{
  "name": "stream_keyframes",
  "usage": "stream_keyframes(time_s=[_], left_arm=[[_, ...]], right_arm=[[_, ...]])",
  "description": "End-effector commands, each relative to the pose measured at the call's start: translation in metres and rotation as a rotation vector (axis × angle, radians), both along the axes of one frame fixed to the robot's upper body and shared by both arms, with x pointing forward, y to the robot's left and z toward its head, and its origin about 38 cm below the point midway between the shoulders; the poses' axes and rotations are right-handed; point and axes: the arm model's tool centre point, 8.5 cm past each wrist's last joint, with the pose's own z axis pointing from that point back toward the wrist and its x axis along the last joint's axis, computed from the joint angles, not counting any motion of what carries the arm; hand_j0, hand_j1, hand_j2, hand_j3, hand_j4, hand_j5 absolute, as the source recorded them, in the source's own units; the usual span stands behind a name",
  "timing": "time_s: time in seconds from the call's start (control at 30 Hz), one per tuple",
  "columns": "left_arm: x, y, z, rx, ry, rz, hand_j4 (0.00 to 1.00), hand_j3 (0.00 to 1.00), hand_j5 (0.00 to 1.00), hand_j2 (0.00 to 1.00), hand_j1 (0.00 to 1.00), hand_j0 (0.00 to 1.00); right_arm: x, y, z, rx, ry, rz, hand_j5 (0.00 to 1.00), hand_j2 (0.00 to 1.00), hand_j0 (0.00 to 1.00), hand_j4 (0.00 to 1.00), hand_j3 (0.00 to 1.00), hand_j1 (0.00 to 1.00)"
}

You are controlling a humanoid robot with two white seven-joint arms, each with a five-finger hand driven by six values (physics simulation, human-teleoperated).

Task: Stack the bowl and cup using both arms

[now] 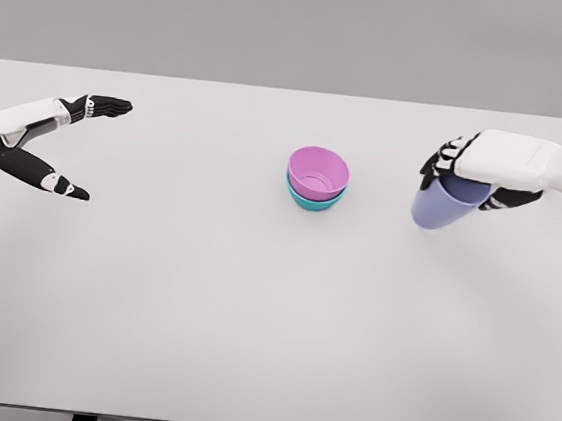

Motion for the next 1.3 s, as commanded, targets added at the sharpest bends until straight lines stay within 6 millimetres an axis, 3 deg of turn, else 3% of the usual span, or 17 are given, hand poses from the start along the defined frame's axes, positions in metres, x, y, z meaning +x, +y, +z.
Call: stream_keyframes(time_s=[0.0, 0.43, 0.83, 1.27], left_arm=[[0.000, 0.001, 0.001, -0.007, 0.001, 0.003, 1.00, 1.00, 1.00, 1.00, 1.00, 1.00], [0.000, 0.000, 0.001, -0.009, 0.001, 0.001, 1.00, 1.00, 1.00, 1.00, 1.00, 1.00], [0.000, -0.001, 0.000, -0.010, 0.002, 0.002, 1.00, 1.00, 1.00, 1.00, 1.00, 1.00], [0.001, 0.000, 0.000, -0.009, 0.002, 0.003, 1.00, 1.00, 1.00, 1.00, 1.00, 1.00]], right_arm=[[0.006, 0.010, 0.007, 0.048, -0.024, 0.007, 0.69, 0.69, 0.69, 0.69, 0.69, 0.69], [0.030, 0.055, 0.026, 0.134, -0.073, 0.065, 0.68, 0.68, 0.68, 0.68, 0.68, 0.68], [0.051, 0.084, 0.026, 0.159, -0.084, 0.072, 0.68, 0.68, 0.68, 0.68, 0.68, 0.68], [0.051, 0.111, 0.015, 0.160, -0.071, 0.113, 0.68, 0.68, 0.68, 0.68, 0.68, 0.68]])
